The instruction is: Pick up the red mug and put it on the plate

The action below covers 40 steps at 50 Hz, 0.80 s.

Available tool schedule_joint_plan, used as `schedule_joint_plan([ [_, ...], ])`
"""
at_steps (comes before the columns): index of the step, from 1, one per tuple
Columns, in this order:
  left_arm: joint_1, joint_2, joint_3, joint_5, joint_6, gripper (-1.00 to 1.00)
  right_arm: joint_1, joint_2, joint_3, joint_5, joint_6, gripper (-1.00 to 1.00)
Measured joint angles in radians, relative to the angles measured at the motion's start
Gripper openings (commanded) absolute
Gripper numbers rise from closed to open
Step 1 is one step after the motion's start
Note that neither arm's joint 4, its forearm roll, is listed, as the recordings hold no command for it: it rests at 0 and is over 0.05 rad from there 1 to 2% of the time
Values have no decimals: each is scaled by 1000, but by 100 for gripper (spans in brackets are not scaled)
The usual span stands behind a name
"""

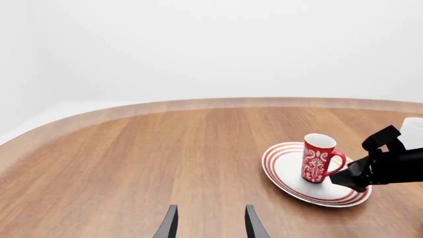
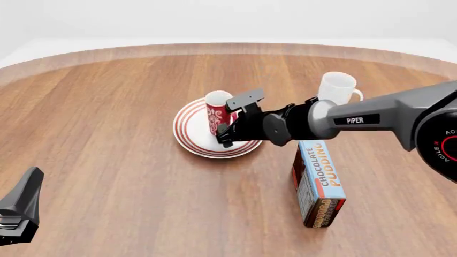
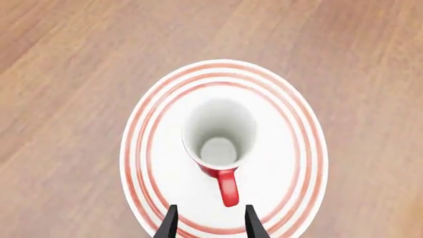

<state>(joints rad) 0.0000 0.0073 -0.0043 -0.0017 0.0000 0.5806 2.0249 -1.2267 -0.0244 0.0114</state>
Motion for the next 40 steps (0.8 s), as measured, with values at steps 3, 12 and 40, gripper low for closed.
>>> schedule_joint_plan([
  [3,0,0,0,0,0,100,1,0,-1,0,1,100],
  [12,0,0,0,0,0,100,1,-1,0,1,1,100],
  [40,0,0,0,0,0,100,-7,-114,66,19,-12,100],
])
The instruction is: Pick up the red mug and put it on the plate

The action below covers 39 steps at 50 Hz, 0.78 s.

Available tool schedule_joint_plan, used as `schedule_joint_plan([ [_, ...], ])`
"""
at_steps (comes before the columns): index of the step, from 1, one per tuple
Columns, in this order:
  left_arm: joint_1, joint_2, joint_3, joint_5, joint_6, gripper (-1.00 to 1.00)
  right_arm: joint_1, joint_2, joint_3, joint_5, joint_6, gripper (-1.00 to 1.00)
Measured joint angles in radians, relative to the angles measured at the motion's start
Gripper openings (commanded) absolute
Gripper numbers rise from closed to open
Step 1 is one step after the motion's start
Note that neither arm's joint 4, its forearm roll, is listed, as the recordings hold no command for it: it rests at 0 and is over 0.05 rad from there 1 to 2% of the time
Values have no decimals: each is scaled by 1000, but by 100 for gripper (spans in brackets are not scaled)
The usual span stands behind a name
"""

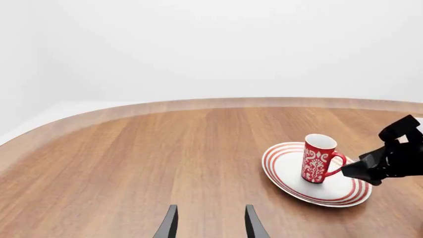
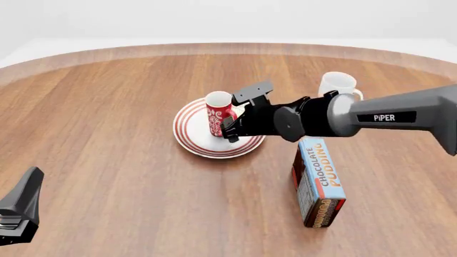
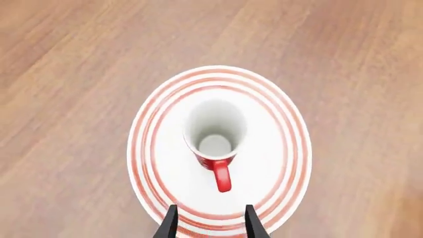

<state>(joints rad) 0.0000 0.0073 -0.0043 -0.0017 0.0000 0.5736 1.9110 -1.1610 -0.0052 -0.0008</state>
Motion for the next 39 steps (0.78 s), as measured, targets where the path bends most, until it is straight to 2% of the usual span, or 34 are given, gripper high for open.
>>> schedule_joint_plan([
  [39,0,0,0,0,0,100,1,-299,126,71,-45,100],
])
